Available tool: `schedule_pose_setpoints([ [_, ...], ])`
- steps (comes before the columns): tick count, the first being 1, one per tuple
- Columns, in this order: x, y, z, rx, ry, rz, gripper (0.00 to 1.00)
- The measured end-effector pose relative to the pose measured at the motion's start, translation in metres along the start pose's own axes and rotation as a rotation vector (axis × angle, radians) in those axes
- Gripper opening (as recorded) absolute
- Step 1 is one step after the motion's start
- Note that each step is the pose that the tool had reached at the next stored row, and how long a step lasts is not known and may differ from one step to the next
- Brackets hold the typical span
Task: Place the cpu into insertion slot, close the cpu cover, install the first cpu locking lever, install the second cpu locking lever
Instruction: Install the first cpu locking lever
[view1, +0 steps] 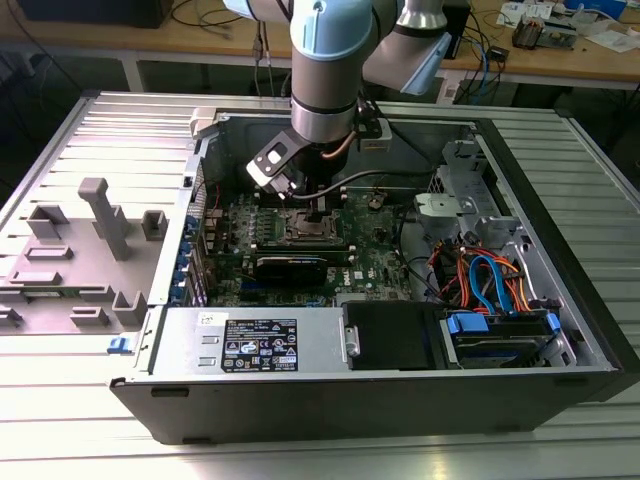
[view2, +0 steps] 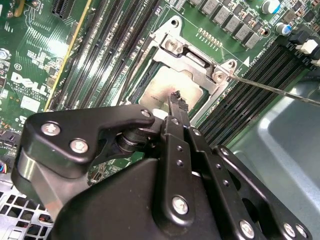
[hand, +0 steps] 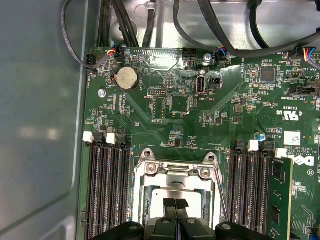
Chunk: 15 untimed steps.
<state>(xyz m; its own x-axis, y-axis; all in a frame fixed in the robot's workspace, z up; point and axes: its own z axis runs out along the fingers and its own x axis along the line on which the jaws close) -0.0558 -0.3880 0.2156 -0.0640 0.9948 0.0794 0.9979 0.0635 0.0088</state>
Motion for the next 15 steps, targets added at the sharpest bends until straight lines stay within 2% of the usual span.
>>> schedule_pose_setpoints([
  [11,0.0001,0.0002,-0.0003,0.0,0.0,0.0,0.11],
  [13,0.0003,0.0002,-0.0042,0.0,0.0,0.0,0.11],
  [15,0.0009,0.0002,-0.0117,0.0001,-0.0002,0.0,0.11],
])
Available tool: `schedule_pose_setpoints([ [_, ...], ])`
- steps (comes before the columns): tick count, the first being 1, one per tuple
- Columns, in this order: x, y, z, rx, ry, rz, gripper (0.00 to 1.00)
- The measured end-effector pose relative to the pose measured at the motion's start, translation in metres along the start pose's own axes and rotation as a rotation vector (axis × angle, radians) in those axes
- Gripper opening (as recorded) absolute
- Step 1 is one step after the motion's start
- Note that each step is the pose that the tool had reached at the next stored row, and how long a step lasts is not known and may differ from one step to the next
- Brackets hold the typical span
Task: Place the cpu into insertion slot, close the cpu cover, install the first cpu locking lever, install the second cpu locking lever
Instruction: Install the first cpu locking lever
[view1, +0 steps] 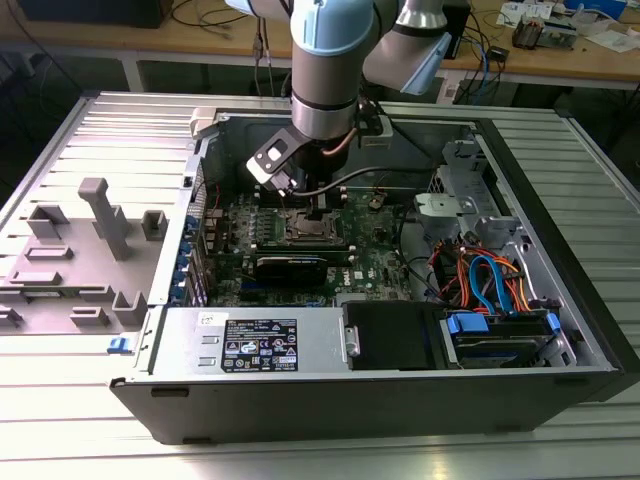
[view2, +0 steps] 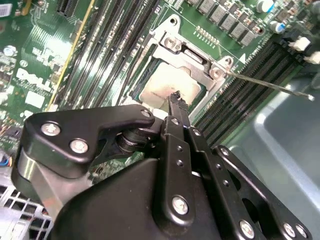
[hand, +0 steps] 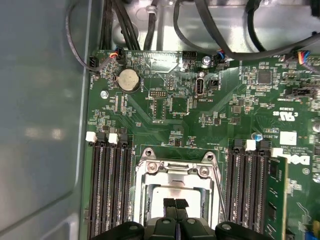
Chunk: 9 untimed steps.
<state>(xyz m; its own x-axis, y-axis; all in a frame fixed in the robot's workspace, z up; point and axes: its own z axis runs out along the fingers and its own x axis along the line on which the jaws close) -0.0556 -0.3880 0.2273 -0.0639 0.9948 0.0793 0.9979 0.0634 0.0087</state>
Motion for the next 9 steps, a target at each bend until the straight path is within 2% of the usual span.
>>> schedule_pose_setpoints([
  [3,0.0016,0.0002,-0.0202,0.0001,-0.0002,0.0,0.11],
  [5,0.0022,0.0003,-0.0268,0.0,-0.0005,0.0,0.11],
  [7,0.0029,0.0003,-0.0366,0.0,-0.001,0.0,0.11],
  [9,0.0034,0.0004,-0.0422,0.0,-0.0012,0.0,0.11],
])
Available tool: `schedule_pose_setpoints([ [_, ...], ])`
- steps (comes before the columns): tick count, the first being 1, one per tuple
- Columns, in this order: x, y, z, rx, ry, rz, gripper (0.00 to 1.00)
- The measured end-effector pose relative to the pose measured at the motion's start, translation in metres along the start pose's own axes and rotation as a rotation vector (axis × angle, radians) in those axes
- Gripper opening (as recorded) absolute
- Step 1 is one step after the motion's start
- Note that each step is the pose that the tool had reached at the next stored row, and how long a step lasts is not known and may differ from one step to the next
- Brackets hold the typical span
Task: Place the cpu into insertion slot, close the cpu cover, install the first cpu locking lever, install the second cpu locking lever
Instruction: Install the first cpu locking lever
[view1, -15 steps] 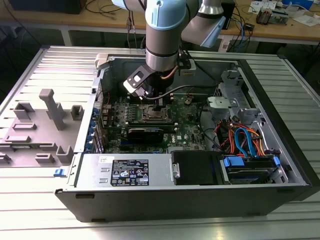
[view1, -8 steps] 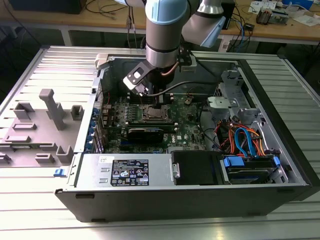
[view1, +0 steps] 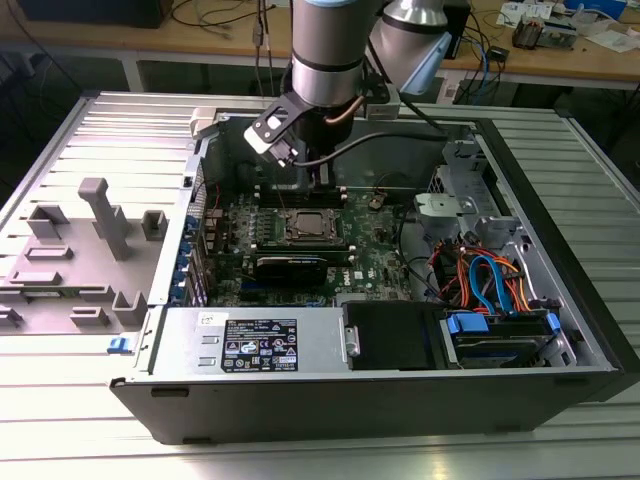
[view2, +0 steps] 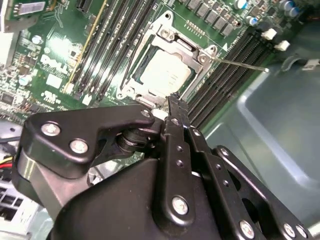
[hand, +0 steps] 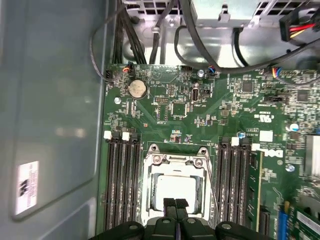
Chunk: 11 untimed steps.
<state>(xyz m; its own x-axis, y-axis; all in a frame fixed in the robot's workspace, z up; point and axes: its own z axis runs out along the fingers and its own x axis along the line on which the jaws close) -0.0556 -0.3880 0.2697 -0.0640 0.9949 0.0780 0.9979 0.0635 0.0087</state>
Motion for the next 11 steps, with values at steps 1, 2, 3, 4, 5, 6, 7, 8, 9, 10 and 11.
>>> schedule_pose_setpoints([
  [1,0.0002,0.0,-0.003,0.0,-0.0001,0.0,0.11],
  [2,0.0003,0.0,-0.0032,-0.0001,0.0001,0.0,0.11],
  [3,0.0003,0.0,-0.0032,-0.0001,0.0001,0.0,0.11],
  [4,0.0003,0.0,-0.0032,-0.0001,0.0,0.0,0.11],
  [5,0.0003,0.0,-0.0033,-0.0001,-0.0001,0.0,0.11],
  [6,0.0003,0.0,-0.0033,0.0,-0.0001,0.0,0.11],
  [7,0.0003,0.0,-0.0033,0.0,-0.0001,0.0,0.11],
  [8,0.0003,0.0,-0.0033,0.0,-0.0002,0.0,0.11],
  [9,0.0003,0.0,-0.0033,0.0,-0.0002,0.0,0.11],
  [10,0.0003,0.0,-0.0033,0.0,-0.0001,0.0,0.11],
  [11,0.0,-0.0001,-0.0034,0.0001,-0.0003,0.0,0.11],
])
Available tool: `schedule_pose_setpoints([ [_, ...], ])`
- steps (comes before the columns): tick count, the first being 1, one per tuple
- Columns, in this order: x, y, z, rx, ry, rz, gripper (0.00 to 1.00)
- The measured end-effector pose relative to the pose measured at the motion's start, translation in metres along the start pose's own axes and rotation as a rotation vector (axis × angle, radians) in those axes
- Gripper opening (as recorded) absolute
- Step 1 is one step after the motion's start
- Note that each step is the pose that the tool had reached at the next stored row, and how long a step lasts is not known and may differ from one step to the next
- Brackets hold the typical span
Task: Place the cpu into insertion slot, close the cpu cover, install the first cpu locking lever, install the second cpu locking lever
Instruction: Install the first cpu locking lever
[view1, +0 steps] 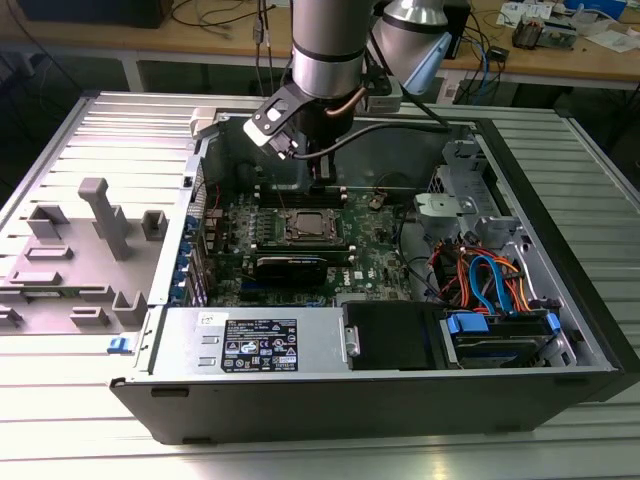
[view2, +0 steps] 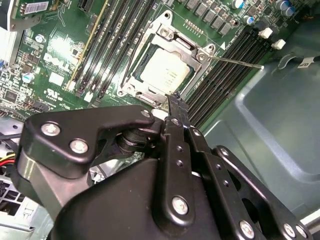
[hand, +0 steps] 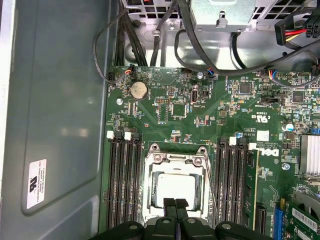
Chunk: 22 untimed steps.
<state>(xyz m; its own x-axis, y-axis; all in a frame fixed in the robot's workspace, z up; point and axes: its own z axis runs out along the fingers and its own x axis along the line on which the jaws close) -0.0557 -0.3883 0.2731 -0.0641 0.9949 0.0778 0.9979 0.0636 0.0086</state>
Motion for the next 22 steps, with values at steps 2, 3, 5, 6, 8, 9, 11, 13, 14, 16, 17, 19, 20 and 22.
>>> schedule_pose_setpoints([
  [2,-0.0002,0.0001,0.0001,0.0015,0.0003,-0.02,0.11],
  [3,-0.0002,0.0,0.0,0.0028,0.0004,-0.037,0.11],
  [5,-0.0003,-0.0001,0.0,0.0056,0.0005,-0.07,0.11],
  [6,-0.0002,-0.0002,0.0,0.0081,0.0009,-0.104,0.11],
  [8,-0.0002,-0.0004,0.0001,0.0109,0.0012,-0.14,0.11],
  [9,-0.0002,-0.0005,0.0001,0.013,0.0015,-0.167,0.11],
  [11,-0.0002,-0.0006,0.0001,0.016,0.0019,-0.206,0.11],
  [13,-0.0002,-0.0007,0.0001,0.0187,0.0022,-0.241,0.11],
  [14,-0.0002,-0.0007,0.0001,0.02,0.0024,-0.257,0.11],
  [16,-0.0002,-0.0007,0.0001,0.0227,0.0026,-0.292,0.11],
  [17,-0.0002,-0.0008,0.0001,0.0247,0.0029,-0.317,0.11],
  [19,-0.0002,-0.0008,0.0001,0.0268,0.0031,-0.344,0.11],
  [20,-0.0002,-0.0008,0.0001,0.0283,0.0033,-0.364,0.11],
  [22,-0.0002,-0.0009,0.0001,0.0322,0.0037,-0.414,0.11],
])
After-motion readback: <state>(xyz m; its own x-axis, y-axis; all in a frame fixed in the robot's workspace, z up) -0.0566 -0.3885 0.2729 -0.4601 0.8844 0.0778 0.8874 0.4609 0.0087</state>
